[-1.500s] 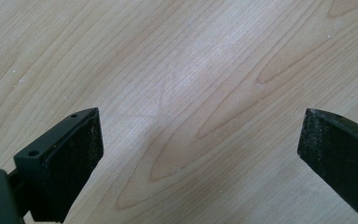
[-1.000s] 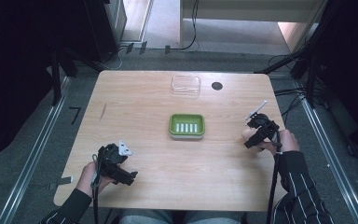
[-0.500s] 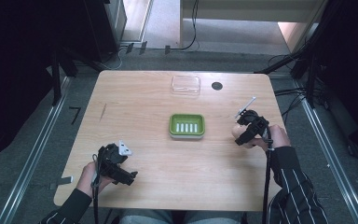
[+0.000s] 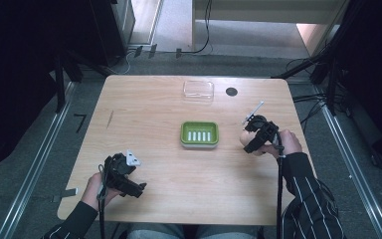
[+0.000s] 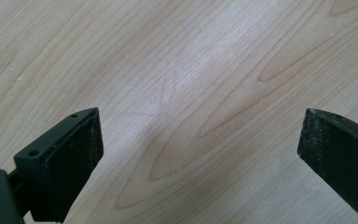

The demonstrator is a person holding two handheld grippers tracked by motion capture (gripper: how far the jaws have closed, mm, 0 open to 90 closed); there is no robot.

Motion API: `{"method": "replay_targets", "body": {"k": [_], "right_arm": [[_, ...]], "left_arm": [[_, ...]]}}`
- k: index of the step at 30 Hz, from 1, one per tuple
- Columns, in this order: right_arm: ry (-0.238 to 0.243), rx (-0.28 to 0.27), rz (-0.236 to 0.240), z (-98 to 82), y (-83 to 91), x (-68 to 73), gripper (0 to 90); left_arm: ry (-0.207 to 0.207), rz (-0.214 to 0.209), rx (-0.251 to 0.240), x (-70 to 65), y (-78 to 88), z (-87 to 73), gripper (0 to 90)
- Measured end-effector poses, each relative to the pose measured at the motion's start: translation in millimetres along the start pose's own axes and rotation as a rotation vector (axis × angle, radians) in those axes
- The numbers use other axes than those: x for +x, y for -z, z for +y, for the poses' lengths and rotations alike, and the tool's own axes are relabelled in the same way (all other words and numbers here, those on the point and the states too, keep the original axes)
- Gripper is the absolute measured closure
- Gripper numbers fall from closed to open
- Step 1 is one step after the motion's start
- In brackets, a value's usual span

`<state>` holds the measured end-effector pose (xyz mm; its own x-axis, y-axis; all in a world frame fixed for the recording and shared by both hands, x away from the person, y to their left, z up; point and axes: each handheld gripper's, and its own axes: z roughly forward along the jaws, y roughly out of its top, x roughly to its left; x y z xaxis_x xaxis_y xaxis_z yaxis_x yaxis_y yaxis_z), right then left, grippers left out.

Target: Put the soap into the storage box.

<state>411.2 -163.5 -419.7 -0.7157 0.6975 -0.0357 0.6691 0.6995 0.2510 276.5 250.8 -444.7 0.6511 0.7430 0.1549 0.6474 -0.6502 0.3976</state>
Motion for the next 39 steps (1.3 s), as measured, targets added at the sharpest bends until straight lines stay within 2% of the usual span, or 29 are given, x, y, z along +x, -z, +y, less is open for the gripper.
{"method": "replay_targets", "body": {"k": [14,15,39], "right_arm": [[0.031,-0.015,0.012,12.8,2.5,5.5,33.1],[0.046,-0.016,0.014,14.9,2.6,6.2,33.1],[0.127,-0.055,0.017,39.8,9.8,21.2,33.1]], "left_arm": [[0.001,0.003,0.000,0.5,0.7,-1.3,0.6],[0.003,0.003,0.000,0.6,0.7,-1.6,0.6],[0.008,0.006,0.006,1.0,2.0,-6.1,0.6]]}}
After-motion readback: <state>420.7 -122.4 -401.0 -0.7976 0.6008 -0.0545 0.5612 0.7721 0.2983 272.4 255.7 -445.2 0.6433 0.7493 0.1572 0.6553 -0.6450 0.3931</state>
